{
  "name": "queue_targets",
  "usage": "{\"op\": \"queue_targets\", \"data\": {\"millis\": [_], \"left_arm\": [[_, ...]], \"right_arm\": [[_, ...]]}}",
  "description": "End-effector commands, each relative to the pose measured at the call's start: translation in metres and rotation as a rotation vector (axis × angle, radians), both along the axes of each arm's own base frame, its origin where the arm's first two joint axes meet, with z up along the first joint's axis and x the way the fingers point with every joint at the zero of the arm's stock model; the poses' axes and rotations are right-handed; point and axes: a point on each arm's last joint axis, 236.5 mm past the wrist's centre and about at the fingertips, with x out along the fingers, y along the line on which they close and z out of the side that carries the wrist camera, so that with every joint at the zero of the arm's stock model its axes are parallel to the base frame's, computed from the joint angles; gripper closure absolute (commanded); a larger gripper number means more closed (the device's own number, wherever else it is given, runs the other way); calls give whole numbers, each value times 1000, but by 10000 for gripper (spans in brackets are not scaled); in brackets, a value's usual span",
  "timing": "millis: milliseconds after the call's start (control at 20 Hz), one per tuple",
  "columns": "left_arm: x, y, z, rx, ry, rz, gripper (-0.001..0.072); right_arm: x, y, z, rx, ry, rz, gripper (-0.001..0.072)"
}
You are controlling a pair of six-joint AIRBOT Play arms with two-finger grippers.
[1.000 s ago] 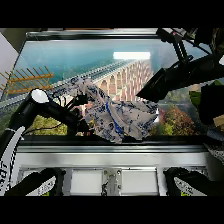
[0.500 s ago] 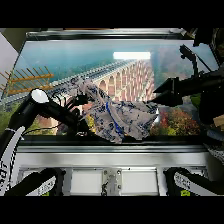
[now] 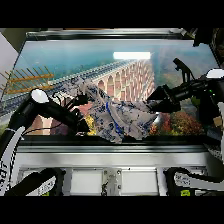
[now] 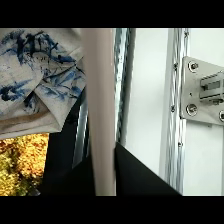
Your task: Fold the clothes and pants, and hang the long-sleeved shirts on hangers.
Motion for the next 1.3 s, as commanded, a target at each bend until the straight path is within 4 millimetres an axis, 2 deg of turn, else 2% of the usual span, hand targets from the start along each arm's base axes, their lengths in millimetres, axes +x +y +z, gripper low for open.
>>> {"op": "queue_targets", "data": {"millis": [0,350,600,1250], "left_arm": [[0,0,0,0,-1,1,694],[1,0,0,1,-2,1,694],[1,0,0,0,-2,1,694],[1,0,0,1,-2,1,694]], "right_arm": [[0,10,-7,66,13,15,80],[-6,35,-11,98,10,53,80],[-11,44,-13,99,19,82,79],[-14,45,-15,103,52,99,81]]}}
